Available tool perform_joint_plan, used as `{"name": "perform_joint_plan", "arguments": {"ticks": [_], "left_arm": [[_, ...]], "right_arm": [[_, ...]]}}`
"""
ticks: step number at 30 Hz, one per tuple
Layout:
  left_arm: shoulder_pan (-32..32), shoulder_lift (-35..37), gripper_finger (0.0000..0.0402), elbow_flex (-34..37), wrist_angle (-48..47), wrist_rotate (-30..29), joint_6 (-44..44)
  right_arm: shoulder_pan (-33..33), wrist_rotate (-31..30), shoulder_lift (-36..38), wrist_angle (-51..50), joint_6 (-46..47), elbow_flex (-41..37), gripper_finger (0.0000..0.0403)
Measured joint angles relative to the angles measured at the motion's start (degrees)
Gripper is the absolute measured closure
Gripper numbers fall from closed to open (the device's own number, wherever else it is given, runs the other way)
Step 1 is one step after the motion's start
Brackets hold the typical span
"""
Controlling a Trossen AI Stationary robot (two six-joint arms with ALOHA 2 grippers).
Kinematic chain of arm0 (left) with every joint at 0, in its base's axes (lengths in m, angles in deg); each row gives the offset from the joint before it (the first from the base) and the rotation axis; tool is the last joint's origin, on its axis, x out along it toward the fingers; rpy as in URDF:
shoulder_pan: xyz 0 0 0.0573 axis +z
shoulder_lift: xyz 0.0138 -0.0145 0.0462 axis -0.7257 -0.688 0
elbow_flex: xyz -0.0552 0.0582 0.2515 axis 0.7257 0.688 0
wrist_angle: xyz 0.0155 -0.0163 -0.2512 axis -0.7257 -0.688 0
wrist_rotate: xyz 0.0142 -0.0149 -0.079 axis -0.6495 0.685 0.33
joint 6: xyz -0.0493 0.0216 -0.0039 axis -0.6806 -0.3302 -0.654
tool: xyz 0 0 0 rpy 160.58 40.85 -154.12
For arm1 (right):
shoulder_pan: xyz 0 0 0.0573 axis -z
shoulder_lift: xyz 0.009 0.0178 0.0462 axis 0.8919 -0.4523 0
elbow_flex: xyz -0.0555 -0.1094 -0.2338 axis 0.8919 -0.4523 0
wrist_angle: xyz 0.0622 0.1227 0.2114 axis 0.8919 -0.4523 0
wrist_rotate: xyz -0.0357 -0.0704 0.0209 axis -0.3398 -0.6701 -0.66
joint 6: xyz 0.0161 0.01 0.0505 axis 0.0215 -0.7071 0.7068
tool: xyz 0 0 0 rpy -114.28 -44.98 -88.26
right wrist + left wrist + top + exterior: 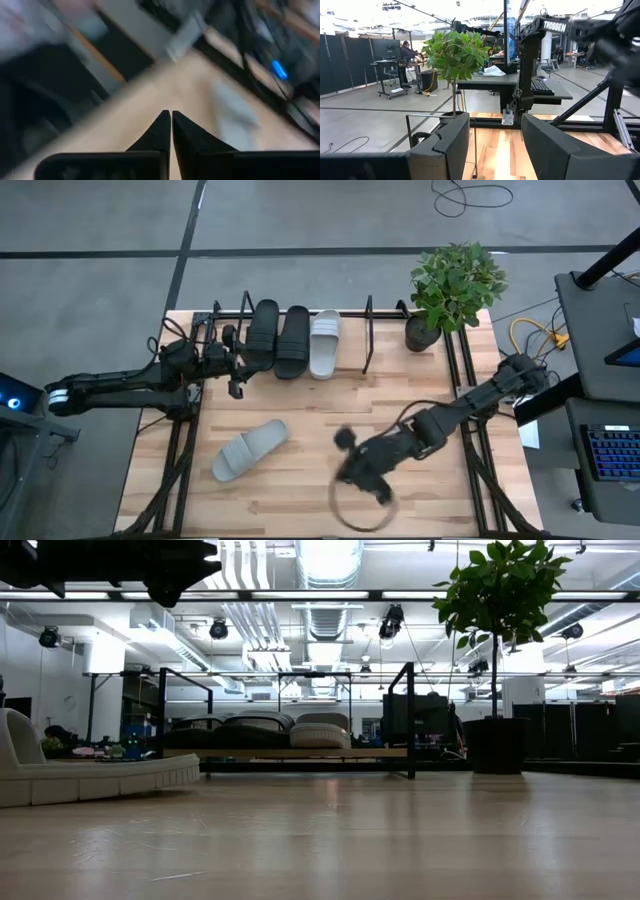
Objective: Pick and place slides into the shelf
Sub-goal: Put the gray slipper on the shelf
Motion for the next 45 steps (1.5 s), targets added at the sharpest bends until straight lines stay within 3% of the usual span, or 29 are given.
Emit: {"name": "perform_joint_plan", "arguments": {"ticks": [2, 8, 13, 17, 24, 26, 30, 34, 37, 45], "left_arm": [[0.0, 0.01, 0.0235, 0.0, 0.01, 0.0, -1.05], [0.0, -0.41, 0.0235, 0.0, 0.22, 0.02, -3.0], [0.0, -0.82, 0.0235, 0.04, -0.16, 0.01, -2.92], [0.0, -1.41, 0.0235, 0.04, -0.19, 0.0, -2.88], [0.02, -1.06, 0.0235, -0.37, 1.27, 0.62, -1.23], [0.06, -0.72, 0.0235, -0.12, 0.23, 5.44, -2.74], [-0.03, -1.71, 0.0235, 0.05, -0.54, 20.42, -11.31], [0.0, -2.66, 0.0235, -0.11, -0.58, 27.16, -20.37], [0.0, -2.99, 0.0235, -0.11, -0.52, 29.3, -23.84], [-0.07, -1.71, 0.0235, -1.58, -0.38, 29.45, -22.63]], "right_arm": [[0.42, 6.43, 2.51, 9.8, 0.74, -5.93, 0.0394], [5.4, 4.75, 11.17, 24.11, 5.09, -24.07, 0.0394], [11.11, 9.52, 17.3, 45.75, 6.59, -39.42, 0.0394], [15.93, 10.34, 18.01, 58.6, 7.4, -47.88, 0.0394], [20.13, 10.37, 17.92, 60.67, 4.85, -48.66, 0.0394], [20.1, 10.53, 18.07, 61.25, 3.58, -47.29, 0.0394], [20.08, 10.7, 18.27, 60.74, -0.16, -46.17, 0.0394], [20.19, 10.34, 18.27, 60.58, -2.45, -45.94, 0.0394], [20.17, 10.12, 18.14, 59.38, -3.11, -45.94, 0.0394], [20.57, 9.42, 18.18, 58.35, -4.18, -45.94, 0.0394]]}}
